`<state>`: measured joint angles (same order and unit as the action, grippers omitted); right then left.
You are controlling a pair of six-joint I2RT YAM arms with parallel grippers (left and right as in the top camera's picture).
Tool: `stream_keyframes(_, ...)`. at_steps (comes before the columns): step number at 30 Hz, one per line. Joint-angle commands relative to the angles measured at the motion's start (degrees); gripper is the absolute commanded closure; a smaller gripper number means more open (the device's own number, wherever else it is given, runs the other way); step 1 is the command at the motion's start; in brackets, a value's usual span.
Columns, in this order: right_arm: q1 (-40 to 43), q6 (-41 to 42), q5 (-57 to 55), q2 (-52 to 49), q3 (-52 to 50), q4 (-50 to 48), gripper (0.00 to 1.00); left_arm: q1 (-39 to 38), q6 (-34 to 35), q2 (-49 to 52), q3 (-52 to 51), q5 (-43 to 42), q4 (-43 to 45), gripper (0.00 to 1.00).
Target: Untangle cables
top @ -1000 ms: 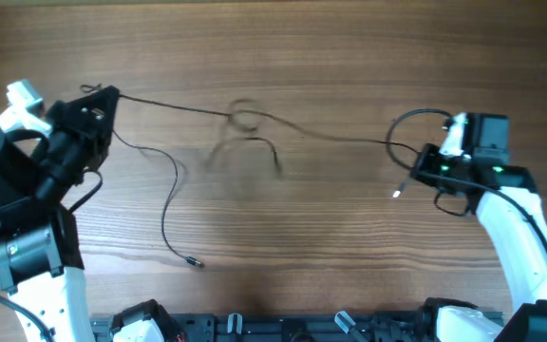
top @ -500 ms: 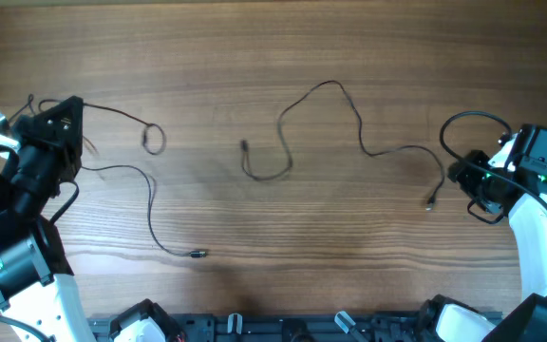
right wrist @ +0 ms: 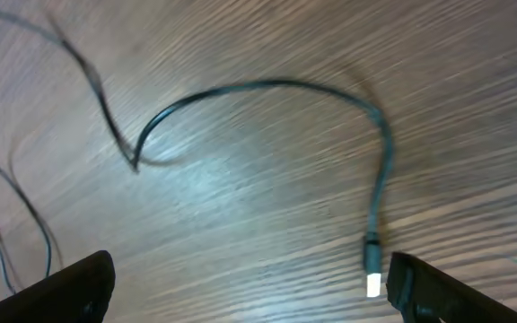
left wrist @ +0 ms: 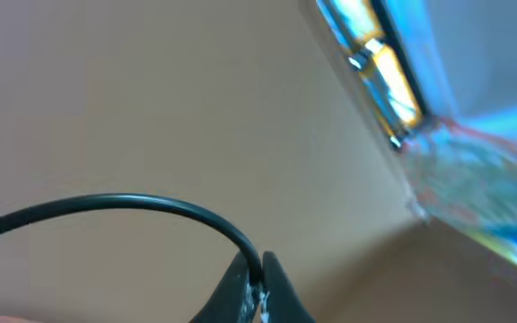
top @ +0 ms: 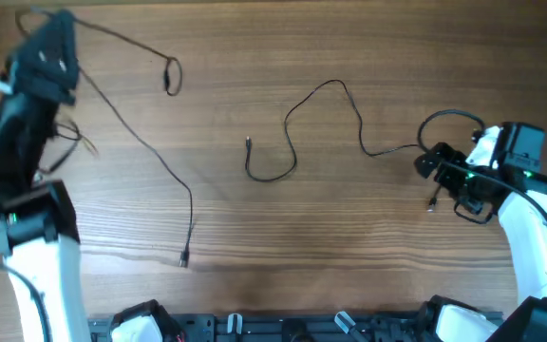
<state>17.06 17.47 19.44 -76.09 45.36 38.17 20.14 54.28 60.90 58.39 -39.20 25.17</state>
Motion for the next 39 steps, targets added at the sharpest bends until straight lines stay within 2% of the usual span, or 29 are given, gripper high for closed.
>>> stream_keyframes(1,-3.4,-1.0,1.2,0.6,0.3,-0.4,0.0,-0.2,-1.6,12.2,9.3,9.1,2.4,0.96)
stream_keyframes(4,-5.8,-0.9,1.1,0.6,0.3,-1.4,0.0,-0.2,-1.7,21.5,20.8,9.0,1.6,0.96)
stream_keyframes(8,-9.0,-0.4,0.9,0.6,0.3,-3.1,0.0,-0.2,-5.9,34.3,41.3,8.4,-6.0,0.96)
stream_keyframes(10,-10.3,-0.2,0.9,0.6,0.3,-4.0,0.0,-0.2,-10.1,40.7,54.2,8.5,-13.0,0.96)
stream_keyframes(14,-12.5,2.5,-1.8,0.6,0.3,-5.1,0.0,-0.2,-18.0,46.5,67.0,13.6,-21.0,0.96)
stream_keyframes(17,-13.9,2.5,-1.9,0.6,0.3,-6.1,0.0,-0.2,-21.0,47.5,68.0,16.4,-23.7,0.96)
stream_keyframes(25,-15.8,3.7,-1.9,0.6,0.3,-8.2,0.0,-1.0,-20.7,54.2,68.0,16.3,-34.9,0.96)
stream_keyframes(30,-16.1,3.7,-1.9,0.6,0.3,-8.1,0.0,-1.3,-14.0,60.5,67.9,16.2,-40.0,0.96)
stream_keyframes(32,-16.1,3.7,-1.9,0.6,0.3,-8.1,0.0,-1.3,-13.3,62.1,67.9,17.6,-42.7,0.96)
stream_keyframes(35,-16.1,3.5,-1.9,0.6,0.3,-8.1,0.0,-1.3,-12.2,64.2,67.9,26.6,-48.4,0.96)
stream_keyframes(39,-16.1,3.5,-1.9,0.6,0.3,-8.1,0.0,-0.9,-3.6,65.5,67.5,42.0,-55.7,0.96)
